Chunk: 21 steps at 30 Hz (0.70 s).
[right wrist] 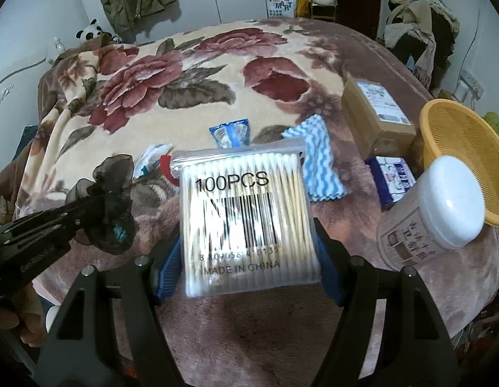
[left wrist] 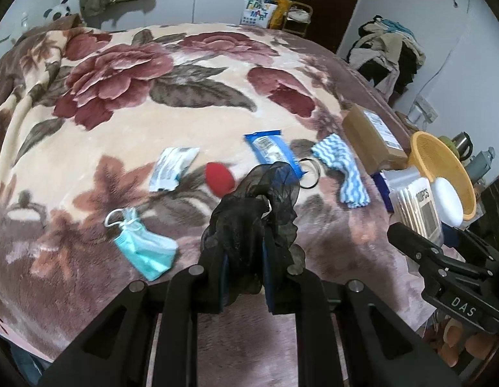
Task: Organize soft objects
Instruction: 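Carry the scrunchie and cotton-swab pack with both tools over the orange basket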
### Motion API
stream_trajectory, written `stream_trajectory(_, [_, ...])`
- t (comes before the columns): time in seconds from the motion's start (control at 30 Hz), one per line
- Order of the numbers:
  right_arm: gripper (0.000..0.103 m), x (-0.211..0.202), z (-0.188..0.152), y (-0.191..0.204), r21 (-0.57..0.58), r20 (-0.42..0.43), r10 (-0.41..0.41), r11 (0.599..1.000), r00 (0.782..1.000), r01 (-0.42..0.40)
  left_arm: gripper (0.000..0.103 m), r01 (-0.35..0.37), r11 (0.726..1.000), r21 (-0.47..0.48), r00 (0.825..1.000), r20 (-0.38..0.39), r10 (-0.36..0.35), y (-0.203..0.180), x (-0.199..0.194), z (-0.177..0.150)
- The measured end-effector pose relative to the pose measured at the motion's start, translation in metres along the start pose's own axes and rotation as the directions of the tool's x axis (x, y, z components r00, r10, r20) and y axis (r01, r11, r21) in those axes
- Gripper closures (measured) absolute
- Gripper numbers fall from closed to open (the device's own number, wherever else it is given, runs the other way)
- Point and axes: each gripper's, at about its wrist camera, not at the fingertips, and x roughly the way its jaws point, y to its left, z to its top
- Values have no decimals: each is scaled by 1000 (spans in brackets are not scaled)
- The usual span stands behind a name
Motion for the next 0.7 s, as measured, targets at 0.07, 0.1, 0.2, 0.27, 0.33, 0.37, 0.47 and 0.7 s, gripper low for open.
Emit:
stream_trajectory(0.07, [31, -3, 1, -7, 10, 6, -6, 1000, 1000, 6, 87, 6, 1000, 14, 1000, 1, -6, -9, 1, 4])
stream_trajectory(0.1, [31, -5, 2, -11, 15, 8, -11, 1000, 1000, 11, 87, 10, 1000, 22, 1000, 1, -10, -15, 2, 6])
stream_trajectory(0.2, [31, -10, 6, -22, 27, 17, -19, 999, 1000, 19, 87, 20, 999, 36, 1000, -1, -20, -28, 5, 12])
stream_trajectory(0.27, [31, -13, 9, -30, 36, 23, -27, 999, 999, 27, 87, 27, 998, 48, 1000, 0, -27, -39, 7, 17])
stream_trajectory(0.33, [31, -16, 12, -38, 43, 29, -33, 999, 999, 32, 87, 34, 998, 60, 999, 3, -34, -49, 8, 22])
stream_trajectory(0.37, [31, -17, 13, -41, 47, 32, -36, 998, 999, 35, 87, 38, 997, 66, 999, 4, -38, -53, 9, 23])
stream_trajectory(0.47, [31, -21, 17, -52, 61, 38, -44, 997, 998, 41, 87, 46, 996, 82, 999, 1, -46, -66, 12, 30])
stream_trajectory(0.7, [31, -29, 23, -79, 93, 55, -59, 994, 997, 53, 87, 70, 989, 130, 997, -1, -71, -103, 16, 44])
